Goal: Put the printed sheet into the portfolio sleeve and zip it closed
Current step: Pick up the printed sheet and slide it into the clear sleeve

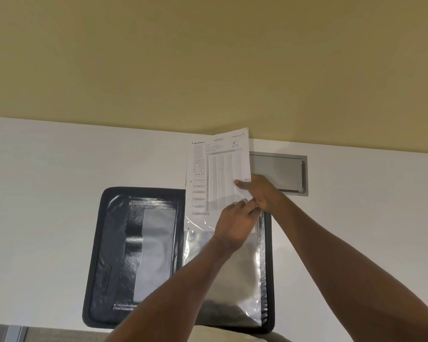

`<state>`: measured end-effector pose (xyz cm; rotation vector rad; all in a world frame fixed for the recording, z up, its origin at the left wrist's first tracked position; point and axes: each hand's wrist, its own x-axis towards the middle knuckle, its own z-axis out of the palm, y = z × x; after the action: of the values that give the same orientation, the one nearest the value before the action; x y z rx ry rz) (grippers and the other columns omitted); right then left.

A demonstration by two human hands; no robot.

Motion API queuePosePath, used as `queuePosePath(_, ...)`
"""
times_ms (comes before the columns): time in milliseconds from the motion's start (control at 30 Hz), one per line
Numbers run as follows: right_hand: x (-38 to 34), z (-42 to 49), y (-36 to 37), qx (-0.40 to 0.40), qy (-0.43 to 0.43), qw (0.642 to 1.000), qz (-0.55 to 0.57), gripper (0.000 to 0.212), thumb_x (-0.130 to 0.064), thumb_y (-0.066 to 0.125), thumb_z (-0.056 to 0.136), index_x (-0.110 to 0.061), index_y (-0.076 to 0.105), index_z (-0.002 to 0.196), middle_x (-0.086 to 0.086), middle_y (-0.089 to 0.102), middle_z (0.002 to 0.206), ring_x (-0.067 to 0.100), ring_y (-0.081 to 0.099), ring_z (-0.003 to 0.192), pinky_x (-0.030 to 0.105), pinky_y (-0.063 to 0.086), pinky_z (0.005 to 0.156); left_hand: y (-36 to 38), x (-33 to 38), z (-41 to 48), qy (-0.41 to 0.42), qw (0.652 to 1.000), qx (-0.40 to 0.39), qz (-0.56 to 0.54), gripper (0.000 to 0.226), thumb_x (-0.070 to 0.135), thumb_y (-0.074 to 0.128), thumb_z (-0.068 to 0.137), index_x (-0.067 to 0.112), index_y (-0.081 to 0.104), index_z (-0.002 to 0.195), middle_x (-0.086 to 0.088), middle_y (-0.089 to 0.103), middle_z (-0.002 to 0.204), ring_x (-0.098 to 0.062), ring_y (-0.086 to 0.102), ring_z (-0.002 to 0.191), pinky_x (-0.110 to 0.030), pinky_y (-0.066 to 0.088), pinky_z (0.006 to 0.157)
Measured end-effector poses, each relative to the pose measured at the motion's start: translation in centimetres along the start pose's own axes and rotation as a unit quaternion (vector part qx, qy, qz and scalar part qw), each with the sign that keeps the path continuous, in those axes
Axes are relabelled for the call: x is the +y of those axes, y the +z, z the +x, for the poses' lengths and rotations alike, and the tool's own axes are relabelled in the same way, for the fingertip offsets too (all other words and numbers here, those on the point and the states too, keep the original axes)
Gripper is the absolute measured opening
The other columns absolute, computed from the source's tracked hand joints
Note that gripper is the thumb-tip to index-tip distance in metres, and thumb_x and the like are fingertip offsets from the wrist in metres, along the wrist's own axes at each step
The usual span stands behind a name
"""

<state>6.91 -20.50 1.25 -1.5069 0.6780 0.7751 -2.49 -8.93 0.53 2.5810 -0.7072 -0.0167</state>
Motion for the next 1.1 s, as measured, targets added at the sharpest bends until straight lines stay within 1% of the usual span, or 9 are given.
queuePosePath(200,1.5,-0.4,-1.2,-0.027,-0.009,0.998,-0.063,0.034,-0.014,0.08,0.089,-0.011,0.069,0.122,0.0,0.076,0.114,0.006,0.077,0.082,0.015,0.058,0.063,0.7,0.0,0.5,-0.036,0.999,-0.017,-0.031,0.026,0.004,0.089,0.073,0.013,0.08,0.096,-0.004,0.074,0.091,-0.023,0.07,0.064,-0.032,0.06,0.054)
queuePosePath(367,1.5,0.1,-2.5,-0.049,-0.008,0.992,-0.114,0.045,-0.012,0.077,0.091,-0.009,0.065,0.135,0.005,0.072,0.128,0.021,0.072,0.108,0.026,0.06,0.085,1.6,0.2,1.4,-0.068,0.996,-0.033,-0.046,0.019,0.006,0.085,0.08,0.011,0.079,0.097,-0.008,0.074,0.091,-0.025,0.071,0.064,-0.034,0.06,0.052)
queuePosePath(500,-0.4,1.0,-3.2,-0.003,-0.016,0.999,-0.036,0.029,-0.008,0.071,0.095,0.0,0.069,0.123,0.01,0.077,0.11,0.013,0.077,0.079,0.021,0.059,0.061,1.9,0.3,2.4,-0.094,0.994,-0.051,-0.036,0.011,0.008,0.082,0.082,0.011,0.076,0.091,-0.006,0.07,0.089,-0.025,0.068,0.064,-0.034,0.057,0.051)
queuePosePath(600,-1.9,1.6,-3.8,0.019,-0.02,0.996,-0.085,0.012,-0.002,0.07,0.095,0.0,0.071,0.106,0.01,0.075,0.099,0.016,0.073,0.07,0.021,0.057,0.055,2.5,0.1,2.9,-0.106,0.992,-0.061,-0.036,0.008,0.012,0.067,0.095,0.009,0.073,0.099,-0.006,0.07,0.099,-0.026,0.068,0.074,-0.036,0.057,0.06)
queuePosePath(667,-2.5,2.0,-4.2,0.006,-0.011,0.993,-0.115,0.007,0.002,0.073,0.091,-0.004,0.071,0.095,0.01,0.073,0.096,0.021,0.07,0.077,0.026,0.06,0.066,3.1,-0.1,3.2,-0.125,0.99,-0.048,-0.051,0.013,0.016,0.059,0.099,0.01,0.071,0.097,-0.005,0.069,0.1,-0.025,0.066,0.077,-0.033,0.049,0.061)
queuePosePath(767,-2.8,2.3,-4.6,-0.012,0.014,0.976,-0.218,0.025,0.002,0.078,0.085,0.0,0.073,0.109,0.013,0.073,0.107,0.029,0.072,0.096,0.036,0.06,0.091,4.4,-0.3,3.1,-0.134,0.988,-0.05,-0.055,0.025,0.024,0.046,0.105,0.013,0.068,0.105,-0.002,0.07,0.104,-0.016,0.064,0.082,-0.024,0.046,0.067)
queuePosePath(867,-2.5,2.2,-4.8,-0.035,0.034,0.936,-0.348,0.031,-0.011,0.084,0.083,-0.006,0.074,0.113,0.006,0.072,0.099,0.022,0.068,0.091,0.027,0.056,0.076,5.1,0.2,2.9,-0.202,0.973,-0.042,-0.106,0.035,0.036,0.041,0.101,0.02,0.069,0.115,0.009,0.069,0.101,0.003,0.056,0.076,-0.001,0.038,0.064)
queuePosePath(1000,-2.3,2.0,-4.8,-0.056,0.052,0.91,-0.408,0.021,-0.017,0.082,0.085,-0.008,0.071,0.101,0.004,0.067,0.087,0.023,0.064,0.088,0.022,0.048,0.065,5.5,0.2,2.8,-0.202,0.972,-0.015,-0.123,0.028,0.027,0.041,0.111,0.02,0.067,0.121,0.004,0.074,0.106,-0.004,0.057,0.082,-0.021,0.052,0.081)
queuePosePath(1100,-2.7,2.4,-4.3,-0.042,0.029,0.941,-0.334,0.033,-0.013,0.084,0.084,-0.004,0.073,0.114,0.006,0.073,0.109,0.024,0.068,0.095,0.022,0.052,0.069,5.1,0.3,2.8,-0.23,0.962,-0.012,-0.149,0.024,0.025,0.044,0.11,0.019,0.066,0.117,0.0,0.073,0.103,-0.012,0.064,0.085,-0.027,0.055,0.083)
